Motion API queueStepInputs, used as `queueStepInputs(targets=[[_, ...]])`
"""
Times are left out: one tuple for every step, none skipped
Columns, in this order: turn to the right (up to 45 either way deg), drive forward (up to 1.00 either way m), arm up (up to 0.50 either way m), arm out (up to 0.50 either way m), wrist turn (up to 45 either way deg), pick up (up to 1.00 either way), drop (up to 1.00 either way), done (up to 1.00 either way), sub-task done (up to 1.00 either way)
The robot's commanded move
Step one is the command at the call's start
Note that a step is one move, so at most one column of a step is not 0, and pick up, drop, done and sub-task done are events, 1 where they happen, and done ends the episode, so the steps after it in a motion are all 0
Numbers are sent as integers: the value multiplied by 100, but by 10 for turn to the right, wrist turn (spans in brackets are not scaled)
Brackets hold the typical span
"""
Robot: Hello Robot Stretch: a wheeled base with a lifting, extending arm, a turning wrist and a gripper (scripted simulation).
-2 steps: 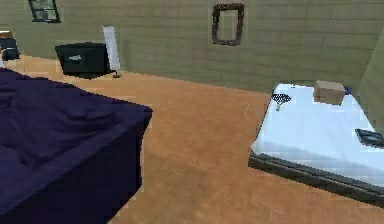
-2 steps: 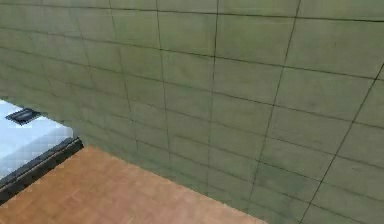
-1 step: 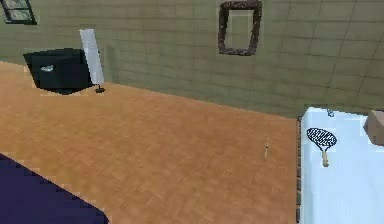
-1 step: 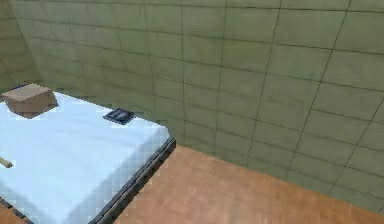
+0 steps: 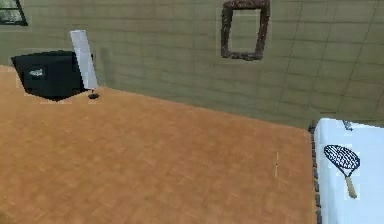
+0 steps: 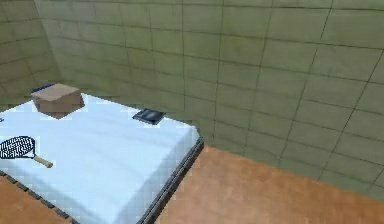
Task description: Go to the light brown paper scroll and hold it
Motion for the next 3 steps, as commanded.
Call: queueStepInputs(targets=[[0, 35, 0, 0, 0, 0, 0, 0, 0], [-450, 0, 0, 0, 0, 0, 0, 0, 0], [-30, 0, 0, 0, 0, 0, 0, 0, 0]])
